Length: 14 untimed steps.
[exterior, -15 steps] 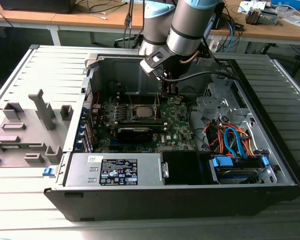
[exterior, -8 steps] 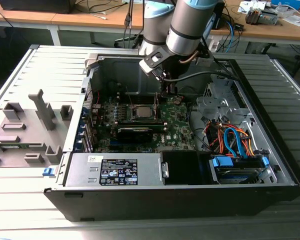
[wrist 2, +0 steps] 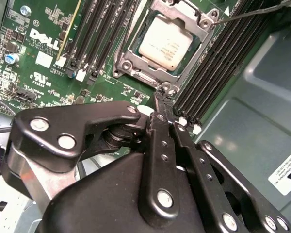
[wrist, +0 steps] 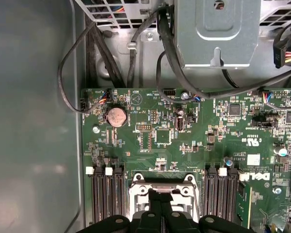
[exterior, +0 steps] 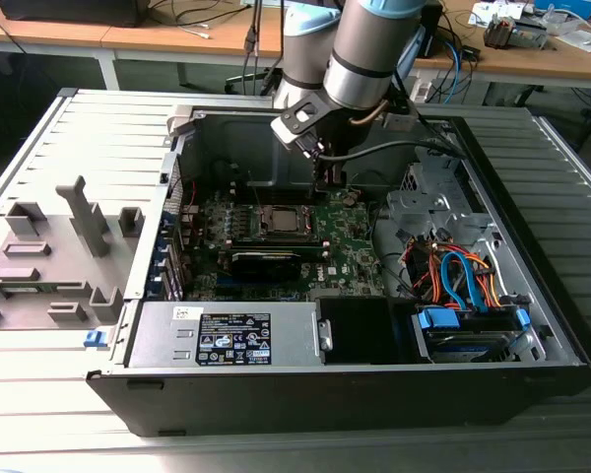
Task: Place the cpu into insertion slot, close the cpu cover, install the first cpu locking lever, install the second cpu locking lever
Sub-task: 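Close the cpu cover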
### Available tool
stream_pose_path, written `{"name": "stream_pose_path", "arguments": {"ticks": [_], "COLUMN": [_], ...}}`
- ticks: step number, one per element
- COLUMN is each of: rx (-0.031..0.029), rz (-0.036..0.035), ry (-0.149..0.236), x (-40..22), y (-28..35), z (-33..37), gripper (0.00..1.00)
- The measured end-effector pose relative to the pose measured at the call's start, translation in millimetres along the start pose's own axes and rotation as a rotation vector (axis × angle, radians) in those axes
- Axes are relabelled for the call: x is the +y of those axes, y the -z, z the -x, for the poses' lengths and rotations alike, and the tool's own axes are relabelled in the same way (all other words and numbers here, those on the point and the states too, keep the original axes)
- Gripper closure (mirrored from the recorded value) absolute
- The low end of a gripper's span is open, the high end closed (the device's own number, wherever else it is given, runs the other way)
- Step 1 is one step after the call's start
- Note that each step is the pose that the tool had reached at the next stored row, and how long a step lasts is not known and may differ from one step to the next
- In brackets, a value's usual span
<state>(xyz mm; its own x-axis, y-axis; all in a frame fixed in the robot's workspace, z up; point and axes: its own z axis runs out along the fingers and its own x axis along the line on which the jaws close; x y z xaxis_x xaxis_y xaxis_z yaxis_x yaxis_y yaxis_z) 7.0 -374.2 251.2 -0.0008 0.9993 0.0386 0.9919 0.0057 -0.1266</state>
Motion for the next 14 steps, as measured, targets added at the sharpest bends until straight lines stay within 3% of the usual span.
{"name": "stream_pose_path", "arguments": {"ticks": [11,14], "rx": [0.0,0.0], "rz": [-0.0001,0.0], "ry": [0.0,0.0], "x": [-9.2,-15.5], "y": [-2.0,-3.8], "z": [0.0,0.0], "gripper": [0.89,0.89]}}
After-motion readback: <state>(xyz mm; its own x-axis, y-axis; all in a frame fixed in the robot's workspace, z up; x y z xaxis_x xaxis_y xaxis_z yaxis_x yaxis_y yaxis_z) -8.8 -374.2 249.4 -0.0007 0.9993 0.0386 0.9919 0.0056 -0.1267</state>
